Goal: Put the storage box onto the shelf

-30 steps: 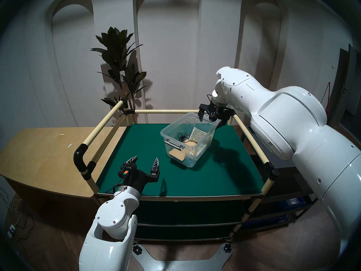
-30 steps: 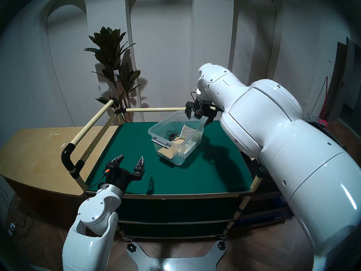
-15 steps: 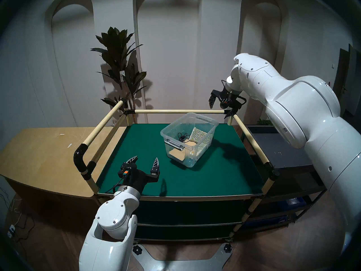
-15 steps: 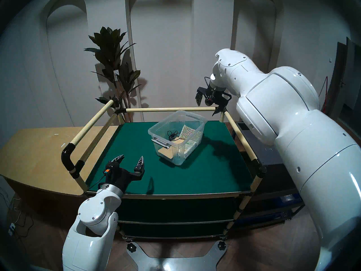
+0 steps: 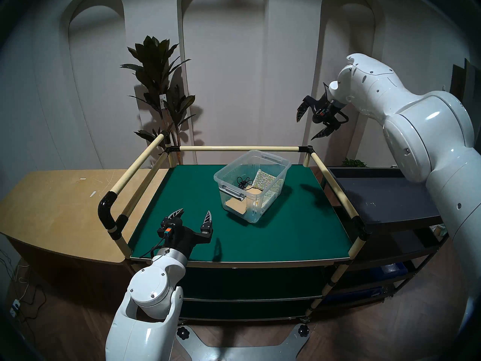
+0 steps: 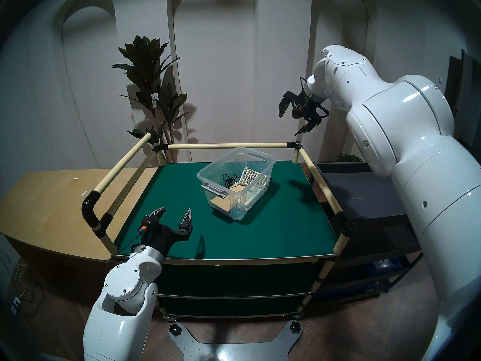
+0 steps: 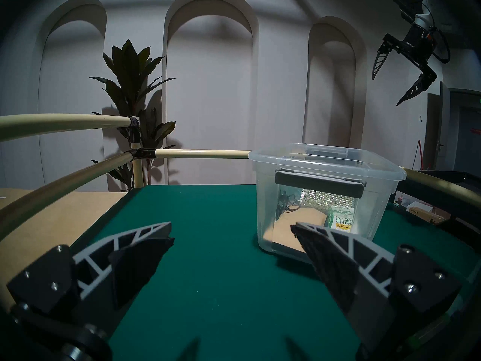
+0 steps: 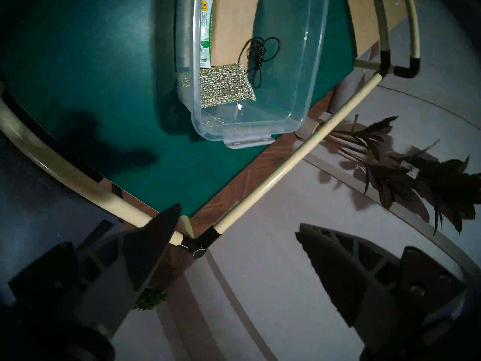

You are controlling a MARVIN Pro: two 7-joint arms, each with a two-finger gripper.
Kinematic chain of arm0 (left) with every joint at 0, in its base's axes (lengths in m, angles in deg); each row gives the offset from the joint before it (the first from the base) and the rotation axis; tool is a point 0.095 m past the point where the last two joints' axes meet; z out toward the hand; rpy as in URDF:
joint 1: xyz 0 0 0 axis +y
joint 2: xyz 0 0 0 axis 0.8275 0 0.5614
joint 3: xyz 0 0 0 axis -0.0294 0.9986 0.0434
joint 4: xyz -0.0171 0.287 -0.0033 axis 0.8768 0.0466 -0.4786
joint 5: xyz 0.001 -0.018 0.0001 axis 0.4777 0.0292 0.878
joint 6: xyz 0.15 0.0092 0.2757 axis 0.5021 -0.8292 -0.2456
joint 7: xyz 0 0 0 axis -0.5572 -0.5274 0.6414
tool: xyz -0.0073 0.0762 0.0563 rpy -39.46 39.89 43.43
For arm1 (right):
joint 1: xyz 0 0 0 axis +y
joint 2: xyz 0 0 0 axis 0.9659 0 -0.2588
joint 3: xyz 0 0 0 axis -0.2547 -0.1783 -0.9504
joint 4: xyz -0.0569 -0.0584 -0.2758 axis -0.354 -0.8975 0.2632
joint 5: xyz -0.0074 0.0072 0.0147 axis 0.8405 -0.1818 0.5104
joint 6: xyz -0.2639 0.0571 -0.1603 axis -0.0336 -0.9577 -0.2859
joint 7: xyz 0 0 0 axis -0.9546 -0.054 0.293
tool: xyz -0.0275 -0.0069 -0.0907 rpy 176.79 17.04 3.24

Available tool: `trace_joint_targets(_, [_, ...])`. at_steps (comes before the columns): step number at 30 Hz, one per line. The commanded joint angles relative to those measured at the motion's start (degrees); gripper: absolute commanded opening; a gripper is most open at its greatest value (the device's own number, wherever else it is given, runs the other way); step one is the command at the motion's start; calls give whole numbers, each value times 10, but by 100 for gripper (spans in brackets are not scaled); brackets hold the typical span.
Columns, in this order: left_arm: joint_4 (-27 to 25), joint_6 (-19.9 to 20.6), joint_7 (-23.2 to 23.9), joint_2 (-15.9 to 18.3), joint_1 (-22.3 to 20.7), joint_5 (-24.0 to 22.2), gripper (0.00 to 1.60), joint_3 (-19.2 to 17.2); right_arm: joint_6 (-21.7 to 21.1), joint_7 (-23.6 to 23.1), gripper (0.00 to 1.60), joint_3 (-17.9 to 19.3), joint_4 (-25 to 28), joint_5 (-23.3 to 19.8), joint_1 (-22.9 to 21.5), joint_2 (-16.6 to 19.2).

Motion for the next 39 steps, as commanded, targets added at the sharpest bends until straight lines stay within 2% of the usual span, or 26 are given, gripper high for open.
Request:
trace_joint_targets(1, [-8, -3, 0, 0, -5, 0, 160, -1, -5, 9, 160, 38, 4, -37, 0, 25])
trace_joint_targets(17, [-4, -3, 0, 0, -6, 0, 160, 0, -14, 25, 160, 127, 4, -115, 29, 49])
trace_joint_targets(31, [-2, -3, -1, 0, -6, 0, 160, 0, -23, 42, 160, 212, 4, -184, 67, 118])
trace_joint_targets(39, [-3, -3, -1, 0, -7, 0, 160, 0, -28, 43, 160, 248, 4, -211, 92, 134])
